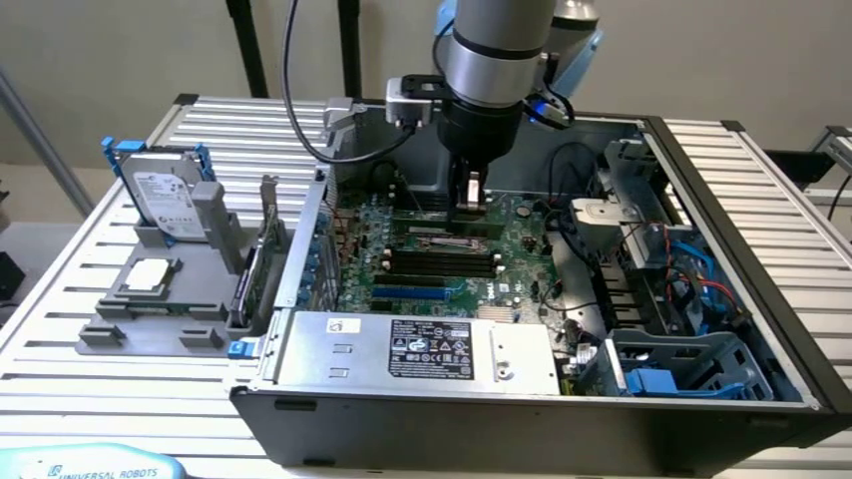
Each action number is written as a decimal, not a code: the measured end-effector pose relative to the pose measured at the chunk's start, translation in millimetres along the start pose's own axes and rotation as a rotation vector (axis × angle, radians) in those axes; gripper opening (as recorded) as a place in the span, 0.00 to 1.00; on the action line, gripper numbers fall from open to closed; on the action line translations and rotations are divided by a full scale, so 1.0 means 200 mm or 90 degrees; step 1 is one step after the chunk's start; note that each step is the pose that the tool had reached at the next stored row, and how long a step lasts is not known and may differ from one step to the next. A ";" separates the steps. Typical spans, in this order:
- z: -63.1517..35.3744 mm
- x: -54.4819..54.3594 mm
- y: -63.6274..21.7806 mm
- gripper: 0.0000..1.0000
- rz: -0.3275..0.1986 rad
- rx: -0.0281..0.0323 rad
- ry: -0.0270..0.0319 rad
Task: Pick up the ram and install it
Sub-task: 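Insert the ram into the slot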
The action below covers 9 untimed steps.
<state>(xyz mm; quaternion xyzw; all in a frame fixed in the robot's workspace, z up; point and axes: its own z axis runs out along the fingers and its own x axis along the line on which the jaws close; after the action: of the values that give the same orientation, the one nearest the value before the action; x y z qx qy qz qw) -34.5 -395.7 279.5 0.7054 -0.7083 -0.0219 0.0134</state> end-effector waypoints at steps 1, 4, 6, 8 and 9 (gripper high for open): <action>0.009 0.00 0.000 0.13 0.000 0.0000 0.0003; 0.037 0.00 -0.002 0.13 -0.001 0.0000 0.0018; 0.055 0.00 -0.003 0.13 -0.002 0.0000 0.0034; 0.073 0.00 -0.004 0.13 -0.003 0.0000 0.0054; 0.082 0.00 -0.004 0.13 -0.004 0.0000 0.0065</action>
<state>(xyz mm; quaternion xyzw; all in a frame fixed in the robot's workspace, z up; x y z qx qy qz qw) -34.6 -395.7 263.2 0.7078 -0.7060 -0.0183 0.0169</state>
